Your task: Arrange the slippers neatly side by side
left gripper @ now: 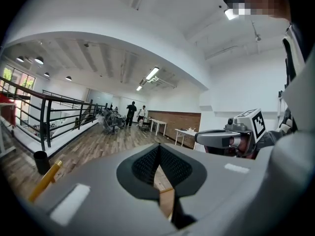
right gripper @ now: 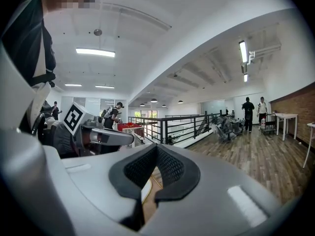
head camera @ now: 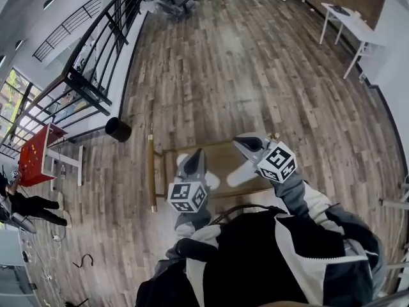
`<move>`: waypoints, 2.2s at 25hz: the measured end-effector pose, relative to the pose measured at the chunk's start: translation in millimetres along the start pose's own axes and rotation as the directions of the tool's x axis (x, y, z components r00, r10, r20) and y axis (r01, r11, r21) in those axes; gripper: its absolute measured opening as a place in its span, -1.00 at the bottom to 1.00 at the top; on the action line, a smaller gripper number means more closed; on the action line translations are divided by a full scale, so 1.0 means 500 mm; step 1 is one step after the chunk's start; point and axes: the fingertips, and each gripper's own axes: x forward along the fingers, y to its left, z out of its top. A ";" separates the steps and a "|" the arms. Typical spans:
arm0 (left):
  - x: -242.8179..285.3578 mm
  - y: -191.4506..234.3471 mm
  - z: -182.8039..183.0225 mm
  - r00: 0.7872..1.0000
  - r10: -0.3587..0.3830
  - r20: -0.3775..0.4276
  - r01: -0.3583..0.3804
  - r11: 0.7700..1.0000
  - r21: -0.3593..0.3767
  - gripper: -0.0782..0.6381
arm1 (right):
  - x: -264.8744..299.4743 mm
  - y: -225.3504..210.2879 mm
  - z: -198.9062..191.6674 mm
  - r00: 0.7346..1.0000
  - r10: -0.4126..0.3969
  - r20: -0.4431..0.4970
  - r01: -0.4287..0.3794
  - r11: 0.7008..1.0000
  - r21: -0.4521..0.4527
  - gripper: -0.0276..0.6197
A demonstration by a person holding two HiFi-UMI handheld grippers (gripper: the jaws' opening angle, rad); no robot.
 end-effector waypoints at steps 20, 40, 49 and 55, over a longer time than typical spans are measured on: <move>0.017 0.174 -0.306 0.914 0.186 -0.361 -0.245 0.962 -0.124 -0.51 | 0.012 -0.020 -0.016 0.999 0.018 -0.037 -0.018 1.000 0.000 -0.90; 0.062 0.336 -0.660 0.640 0.233 -0.732 -0.555 0.799 -0.231 -0.34 | -0.078 -0.067 -0.109 0.982 -0.082 -0.171 0.086 0.996 0.018 -0.90; 0.050 0.329 -0.654 0.647 0.258 -0.718 -0.562 0.797 -0.220 -0.70 | -0.093 -0.072 -0.116 0.984 -0.073 -0.165 0.077 0.997 0.018 -0.90; 0.033 0.318 -0.613 0.693 0.265 -0.670 -0.520 0.828 -0.210 -0.70 | -0.076 -0.049 -0.104 0.990 -0.030 -0.136 0.031 1.000 0.006 -0.90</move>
